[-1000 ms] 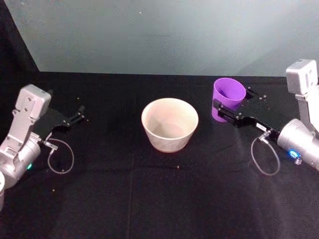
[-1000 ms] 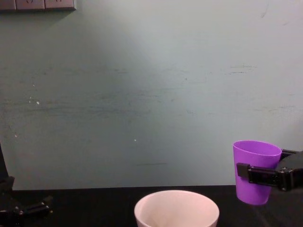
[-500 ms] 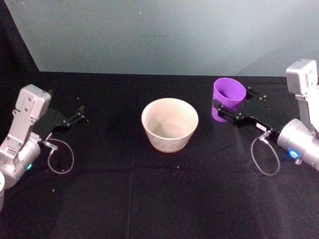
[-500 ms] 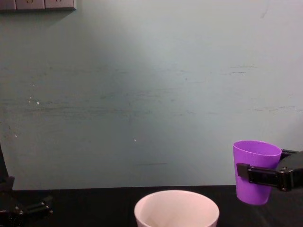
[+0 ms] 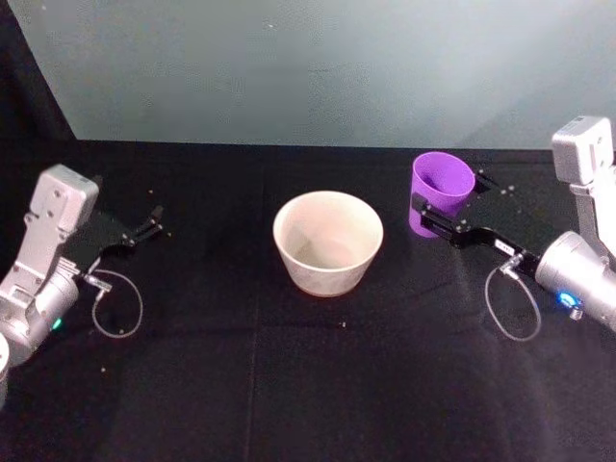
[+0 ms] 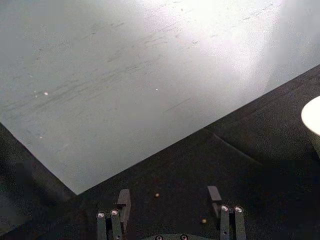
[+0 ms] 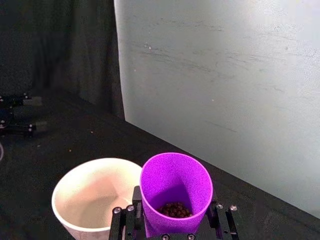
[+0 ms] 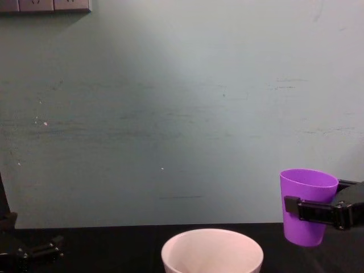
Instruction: Pick up the cup and pour the mung beans from the cup into the bowl.
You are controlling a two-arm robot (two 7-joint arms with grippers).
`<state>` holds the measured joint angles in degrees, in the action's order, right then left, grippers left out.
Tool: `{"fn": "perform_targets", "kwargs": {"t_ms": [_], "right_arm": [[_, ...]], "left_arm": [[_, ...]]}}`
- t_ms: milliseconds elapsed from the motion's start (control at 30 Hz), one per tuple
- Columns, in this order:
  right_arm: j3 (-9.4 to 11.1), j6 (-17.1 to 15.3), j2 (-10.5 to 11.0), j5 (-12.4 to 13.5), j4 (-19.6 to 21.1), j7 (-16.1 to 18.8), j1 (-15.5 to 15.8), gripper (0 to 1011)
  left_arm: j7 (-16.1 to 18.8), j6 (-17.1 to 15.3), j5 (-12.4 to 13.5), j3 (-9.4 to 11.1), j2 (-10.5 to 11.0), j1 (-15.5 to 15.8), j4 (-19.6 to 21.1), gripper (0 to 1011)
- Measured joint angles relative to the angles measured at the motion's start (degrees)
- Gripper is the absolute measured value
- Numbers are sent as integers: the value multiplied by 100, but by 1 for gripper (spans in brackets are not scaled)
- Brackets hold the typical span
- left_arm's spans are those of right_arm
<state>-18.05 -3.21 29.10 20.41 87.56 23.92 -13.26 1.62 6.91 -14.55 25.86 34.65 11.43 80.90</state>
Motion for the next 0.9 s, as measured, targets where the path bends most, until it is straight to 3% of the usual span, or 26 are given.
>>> {"fn": "perform_targets", "kwargs": {"t_ms": [100,233,567,833,900], "right_arm": [[-24,-12,26,-115,17,-2,-24,731],[-184,-77,132,-538,78,-19,-166,731],[-819,-424,415,-2038,341,-34,-764,731],[-1405,-726,447,-3162,438,96,-1273,731],[-1501,-772,442,-3327,444,134,-1356,731]], "left_arm": [[0,0,0,0,0,0,0,1000],[0,0,0,0,0,0,0,1000],[0,0,0,0,0,0,0,1000],[0,0,0,0,0,0,0,1000],[0,0,0,0,0,0,0,1000]]}}
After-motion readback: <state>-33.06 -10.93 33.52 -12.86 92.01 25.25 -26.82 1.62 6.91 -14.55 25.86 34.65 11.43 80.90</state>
